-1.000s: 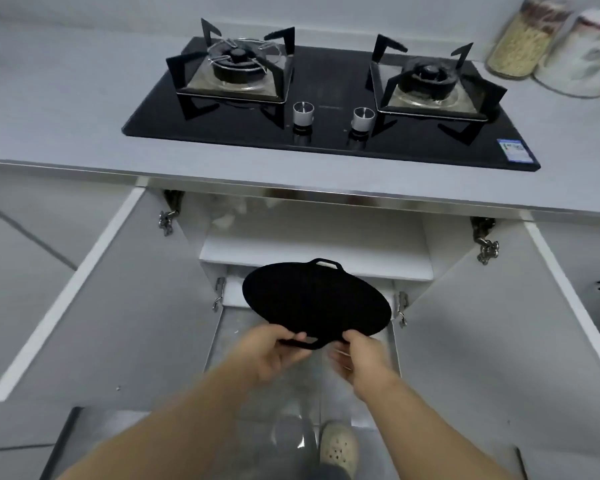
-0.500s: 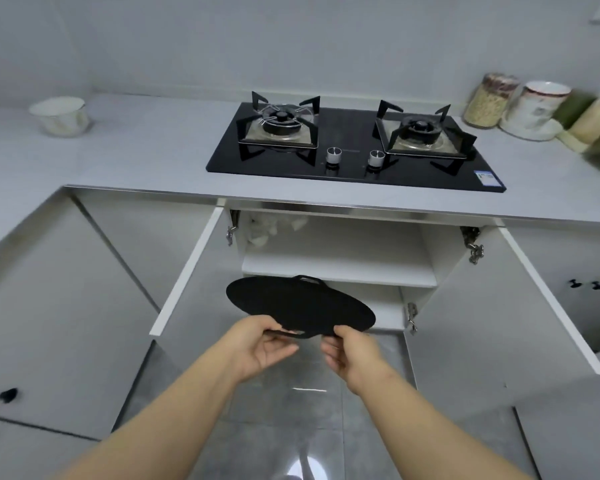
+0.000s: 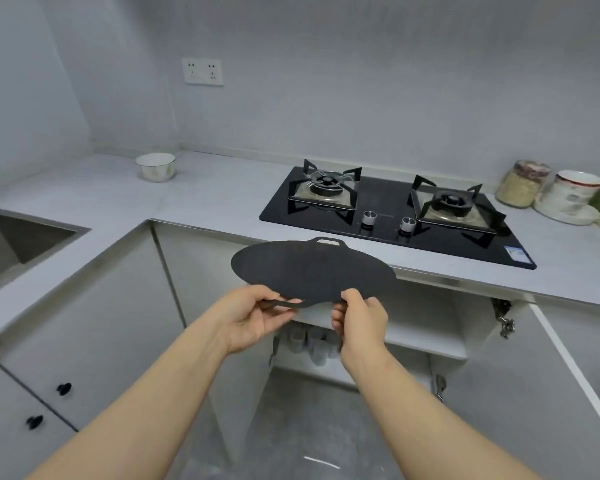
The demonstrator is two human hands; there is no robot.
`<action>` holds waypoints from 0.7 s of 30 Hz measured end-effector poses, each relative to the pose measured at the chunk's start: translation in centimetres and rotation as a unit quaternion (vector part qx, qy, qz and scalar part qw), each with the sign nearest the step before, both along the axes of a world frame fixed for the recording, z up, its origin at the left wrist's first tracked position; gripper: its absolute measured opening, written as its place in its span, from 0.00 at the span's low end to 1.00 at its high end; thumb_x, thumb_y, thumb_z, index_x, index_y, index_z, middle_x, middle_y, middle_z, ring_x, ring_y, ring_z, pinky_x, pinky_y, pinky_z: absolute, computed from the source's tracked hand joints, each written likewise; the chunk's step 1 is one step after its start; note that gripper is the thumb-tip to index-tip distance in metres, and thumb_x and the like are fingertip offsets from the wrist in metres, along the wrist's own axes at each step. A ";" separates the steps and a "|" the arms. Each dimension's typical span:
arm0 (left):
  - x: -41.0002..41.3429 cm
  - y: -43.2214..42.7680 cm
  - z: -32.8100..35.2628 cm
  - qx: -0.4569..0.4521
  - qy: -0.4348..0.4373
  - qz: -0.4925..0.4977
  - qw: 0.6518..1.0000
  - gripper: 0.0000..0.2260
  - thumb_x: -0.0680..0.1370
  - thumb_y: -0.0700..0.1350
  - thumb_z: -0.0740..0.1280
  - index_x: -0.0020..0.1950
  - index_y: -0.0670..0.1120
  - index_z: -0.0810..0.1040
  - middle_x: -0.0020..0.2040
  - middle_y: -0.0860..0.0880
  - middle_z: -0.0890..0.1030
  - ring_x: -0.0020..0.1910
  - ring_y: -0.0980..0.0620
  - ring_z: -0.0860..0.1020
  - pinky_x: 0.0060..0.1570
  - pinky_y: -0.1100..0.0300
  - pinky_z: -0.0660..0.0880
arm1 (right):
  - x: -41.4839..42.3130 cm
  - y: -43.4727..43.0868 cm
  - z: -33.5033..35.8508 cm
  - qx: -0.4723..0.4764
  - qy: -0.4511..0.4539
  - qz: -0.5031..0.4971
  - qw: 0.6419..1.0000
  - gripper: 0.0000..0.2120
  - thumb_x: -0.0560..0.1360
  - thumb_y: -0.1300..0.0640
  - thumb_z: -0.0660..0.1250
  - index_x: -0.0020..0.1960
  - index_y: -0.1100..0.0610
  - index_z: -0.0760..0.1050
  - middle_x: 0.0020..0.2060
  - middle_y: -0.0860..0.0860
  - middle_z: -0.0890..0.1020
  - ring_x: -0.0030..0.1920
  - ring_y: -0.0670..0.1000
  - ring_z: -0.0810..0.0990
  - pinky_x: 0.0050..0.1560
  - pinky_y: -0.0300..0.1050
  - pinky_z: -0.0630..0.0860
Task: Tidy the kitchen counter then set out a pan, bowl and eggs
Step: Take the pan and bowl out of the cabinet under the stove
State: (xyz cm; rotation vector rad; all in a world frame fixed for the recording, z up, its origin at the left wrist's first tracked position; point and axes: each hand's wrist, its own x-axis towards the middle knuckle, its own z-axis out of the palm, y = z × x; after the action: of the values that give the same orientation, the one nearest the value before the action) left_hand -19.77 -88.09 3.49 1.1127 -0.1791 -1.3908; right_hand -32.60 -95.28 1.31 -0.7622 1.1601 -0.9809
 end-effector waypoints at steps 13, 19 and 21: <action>18.2 -6.6 -0.3 -0.032 -0.077 0.066 0.994 0.10 0.76 0.29 0.54 0.46 0.36 0.74 0.33 0.42 0.83 0.32 0.50 0.83 0.34 0.60 0.81 | 18.7 -8.1 0.4 -0.036 0.031 0.118 0.992 0.05 0.76 0.64 0.61 0.41 0.60 0.70 0.29 0.53 0.75 0.27 0.47 0.71 0.23 0.34 0.67; 27.5 -12.1 -1.8 0.011 -0.078 0.079 0.994 0.12 0.75 0.29 0.53 0.48 0.37 0.75 0.35 0.43 0.83 0.38 0.49 0.81 0.43 0.57 0.78 | 27.8 -13.5 -0.7 0.007 0.038 0.155 0.987 0.06 0.78 0.62 0.62 0.41 0.59 0.71 0.32 0.52 0.77 0.30 0.46 0.74 0.30 0.35 0.72; 29.2 -13.5 -2.3 0.020 -0.087 0.082 0.993 0.13 0.75 0.29 0.54 0.51 0.38 0.75 0.38 0.42 0.83 0.42 0.47 0.81 0.45 0.57 0.77 | 29.2 -15.0 -1.2 0.021 0.041 0.163 0.985 0.07 0.78 0.61 0.62 0.41 0.58 0.71 0.33 0.52 0.78 0.31 0.46 0.75 0.31 0.35 0.73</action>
State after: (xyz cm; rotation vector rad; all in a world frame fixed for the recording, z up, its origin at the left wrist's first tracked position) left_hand 9.45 -101.63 1.15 1.2547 -0.1803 -1.1567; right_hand -3.39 -110.33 0.09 -0.9318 1.0794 -0.6552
